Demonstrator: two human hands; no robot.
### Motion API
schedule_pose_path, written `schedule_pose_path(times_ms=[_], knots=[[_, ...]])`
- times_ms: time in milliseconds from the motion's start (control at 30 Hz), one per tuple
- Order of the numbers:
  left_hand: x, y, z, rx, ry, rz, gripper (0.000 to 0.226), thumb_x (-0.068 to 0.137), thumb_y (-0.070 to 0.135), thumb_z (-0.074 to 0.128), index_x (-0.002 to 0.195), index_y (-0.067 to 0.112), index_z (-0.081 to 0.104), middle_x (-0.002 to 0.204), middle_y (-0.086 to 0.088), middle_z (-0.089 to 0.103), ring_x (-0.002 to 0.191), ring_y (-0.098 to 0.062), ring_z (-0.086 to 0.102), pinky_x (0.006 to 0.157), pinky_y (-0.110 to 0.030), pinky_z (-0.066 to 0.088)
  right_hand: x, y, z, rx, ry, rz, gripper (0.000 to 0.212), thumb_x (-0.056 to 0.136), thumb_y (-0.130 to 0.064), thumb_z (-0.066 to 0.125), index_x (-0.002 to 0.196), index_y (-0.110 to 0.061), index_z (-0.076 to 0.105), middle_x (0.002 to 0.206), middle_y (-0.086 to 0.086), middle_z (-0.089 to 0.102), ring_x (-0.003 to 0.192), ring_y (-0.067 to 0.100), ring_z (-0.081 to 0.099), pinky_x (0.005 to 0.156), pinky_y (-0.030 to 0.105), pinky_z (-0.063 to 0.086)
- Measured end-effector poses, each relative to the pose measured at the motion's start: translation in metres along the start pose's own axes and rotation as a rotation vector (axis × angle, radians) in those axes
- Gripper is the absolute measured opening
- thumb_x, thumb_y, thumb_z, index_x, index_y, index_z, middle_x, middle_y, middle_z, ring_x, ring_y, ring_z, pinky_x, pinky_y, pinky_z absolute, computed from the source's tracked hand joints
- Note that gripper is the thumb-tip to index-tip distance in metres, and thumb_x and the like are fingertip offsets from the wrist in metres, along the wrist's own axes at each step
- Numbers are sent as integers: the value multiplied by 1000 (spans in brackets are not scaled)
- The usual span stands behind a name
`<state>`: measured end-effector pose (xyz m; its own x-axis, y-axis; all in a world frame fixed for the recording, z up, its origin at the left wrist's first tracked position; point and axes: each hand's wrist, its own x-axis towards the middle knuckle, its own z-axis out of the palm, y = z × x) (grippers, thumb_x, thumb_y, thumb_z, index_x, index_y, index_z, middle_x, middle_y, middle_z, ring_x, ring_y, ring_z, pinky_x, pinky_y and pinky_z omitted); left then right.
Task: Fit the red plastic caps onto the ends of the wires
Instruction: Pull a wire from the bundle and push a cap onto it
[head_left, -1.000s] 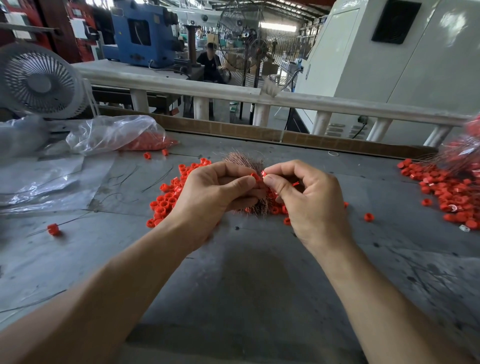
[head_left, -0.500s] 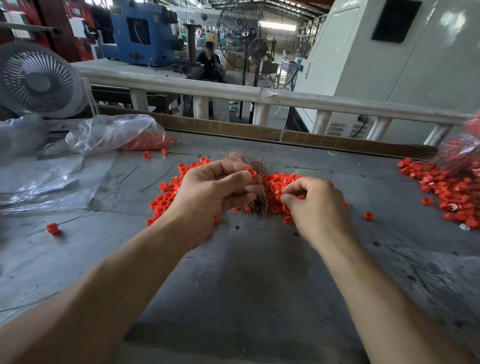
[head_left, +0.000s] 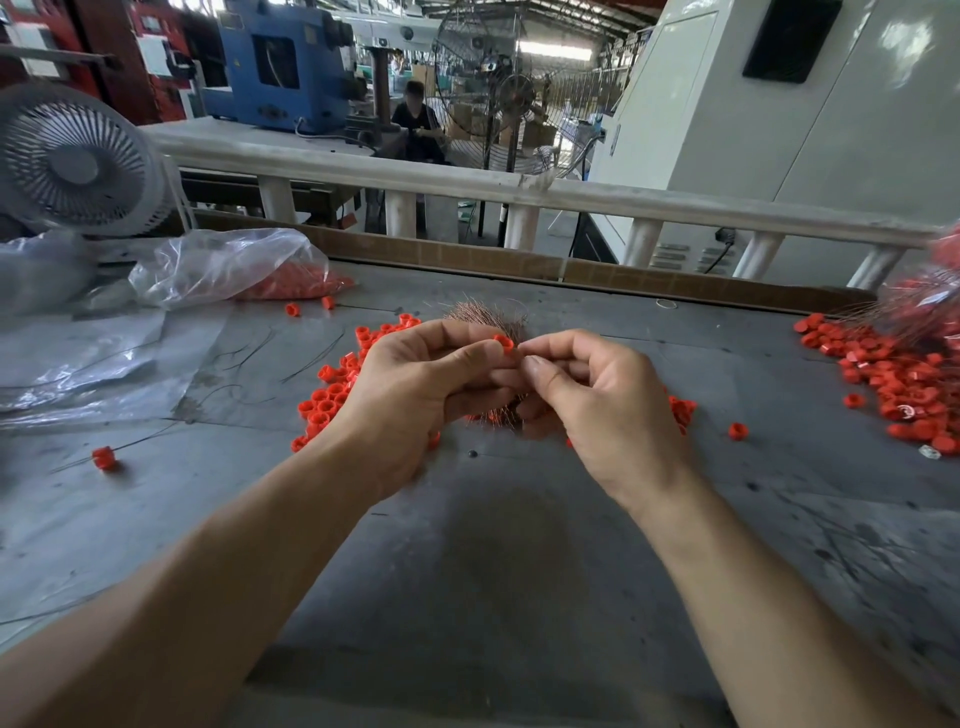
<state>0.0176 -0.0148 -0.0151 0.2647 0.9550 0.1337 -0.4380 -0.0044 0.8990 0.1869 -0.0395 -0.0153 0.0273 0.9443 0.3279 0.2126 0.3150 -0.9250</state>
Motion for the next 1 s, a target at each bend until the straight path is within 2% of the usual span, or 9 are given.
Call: schedule_pose_path(times_ms=[100, 200, 333, 467, 667, 867, 1000], knots=[[0, -1, -1, 34, -9, 20, 30, 76, 15, 77, 101, 1, 71, 94, -22, 73, 85, -25, 74, 80, -35, 64, 0, 1, 1, -59, 22, -65, 13, 98, -13, 68, 94, -25, 72, 81, -9, 79, 72, 3, 73, 61, 24, 57], [1, -2, -3, 123, 0, 40, 29, 83, 15, 74, 107, -2, 72, 97, -22, 74, 88, -27, 73, 84, -38, 63, 0, 0, 1, -156, 82, -124, 11, 95, -18, 71, 88, -26, 73, 76, -12, 76, 69, 7, 71, 62, 30, 59], [1, -3, -2, 189, 23, 61, 27, 83, 16, 72, 106, 2, 75, 93, -18, 75, 83, -24, 73, 77, -34, 63, -1, -2, -1, -241, 120, -185, 10, 93, -21, 73, 86, -27, 73, 76, -12, 73, 69, 5, 68, 62, 20, 54], [0, -2, -2, 193, 25, 68, 27, 79, 16, 72, 103, 7, 78, 91, -16, 76, 82, -22, 72, 74, -30, 62, -1, -3, -1, -279, 118, -182, 10, 93, -21, 74, 84, -26, 73, 74, -8, 72, 65, 7, 65, 61, 26, 55], [-1, -1, -1, 190, -2, 66, 21, 76, 14, 73, 94, 18, 82, 90, -10, 77, 82, -18, 72, 76, -29, 62, -1, -4, 1, -282, 128, -175, 10, 92, -22, 76, 83, -27, 74, 74, -9, 73, 65, 8, 66, 61, 27, 56], [-2, -2, 1, 216, 14, 96, 20, 76, 12, 73, 94, 16, 80, 86, -11, 77, 78, -17, 72, 72, -26, 61, -2, -4, 1, -324, 130, -171, 12, 91, -21, 76, 81, -26, 74, 71, -11, 72, 62, 3, 64, 57, 19, 51], [-1, -4, 2, 273, 27, 119, 19, 84, 5, 72, 95, 18, 81, 85, -10, 77, 76, -15, 72, 72, -25, 61, -2, -5, 1, -331, 141, -147, 13, 91, -21, 75, 79, -25, 74, 69, -10, 71, 60, 4, 63, 57, 25, 54]])
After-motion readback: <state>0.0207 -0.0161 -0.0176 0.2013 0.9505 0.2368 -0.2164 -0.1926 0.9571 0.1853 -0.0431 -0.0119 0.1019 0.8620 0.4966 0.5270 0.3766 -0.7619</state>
